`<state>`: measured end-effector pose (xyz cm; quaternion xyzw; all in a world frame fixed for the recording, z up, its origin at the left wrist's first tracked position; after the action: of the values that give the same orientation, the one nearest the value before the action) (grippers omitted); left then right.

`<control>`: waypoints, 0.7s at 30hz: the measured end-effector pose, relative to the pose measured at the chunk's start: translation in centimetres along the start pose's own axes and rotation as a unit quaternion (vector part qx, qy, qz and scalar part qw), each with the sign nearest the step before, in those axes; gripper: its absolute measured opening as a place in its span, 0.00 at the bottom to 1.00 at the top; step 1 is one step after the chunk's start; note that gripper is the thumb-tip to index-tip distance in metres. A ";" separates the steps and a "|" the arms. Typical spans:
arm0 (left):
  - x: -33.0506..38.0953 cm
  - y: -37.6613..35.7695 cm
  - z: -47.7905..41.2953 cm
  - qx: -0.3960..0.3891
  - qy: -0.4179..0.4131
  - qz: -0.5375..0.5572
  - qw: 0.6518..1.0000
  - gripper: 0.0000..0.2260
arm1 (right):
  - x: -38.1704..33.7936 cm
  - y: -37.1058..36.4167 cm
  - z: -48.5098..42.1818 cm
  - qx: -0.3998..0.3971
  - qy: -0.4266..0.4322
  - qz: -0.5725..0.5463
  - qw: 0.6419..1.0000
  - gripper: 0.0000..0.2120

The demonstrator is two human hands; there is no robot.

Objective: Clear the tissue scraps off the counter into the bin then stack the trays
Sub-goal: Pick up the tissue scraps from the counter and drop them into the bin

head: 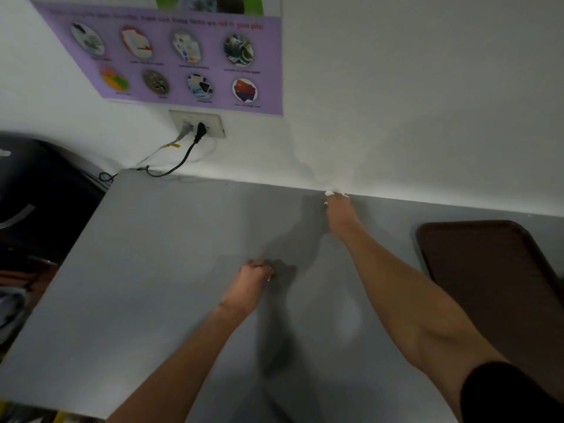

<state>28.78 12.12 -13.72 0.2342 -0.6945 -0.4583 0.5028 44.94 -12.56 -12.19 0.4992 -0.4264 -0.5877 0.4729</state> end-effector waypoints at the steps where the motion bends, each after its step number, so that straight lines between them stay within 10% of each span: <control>1: -0.7 0.1 0.5 0.003 0.000 -0.010 1.000 0.07 | -0.3 -0.7 0.3 0.013 -0.007 -0.009 1.000 0.16; 7: -2.9 1.2 3.5 -0.041 0.056 0.012 0.998 0.07 | -3.5 -1.9 5.9 0.038 -0.034 -0.114 0.992 0.12; 21: -7.5 13.8 28.2 0.134 0.160 0.209 0.955 0.04 | -22.4 -3.8 42.0 0.132 -0.120 -0.421 0.889 0.07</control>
<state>7.82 35.79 -7.41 0.2193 -0.6933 -0.2023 0.6559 4.11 11.40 -5.95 0.6151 -0.3032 -0.7256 0.0561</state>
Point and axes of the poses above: each hand's wrist, its own z-axis away from the middle knuckle, its own y-axis out of the back of the hand, x = y × z, the point moved 6 cm from there along -z, towards the middle knuckle, and after that the axes turned 3 degrees about -y, right-handed, at the moved point
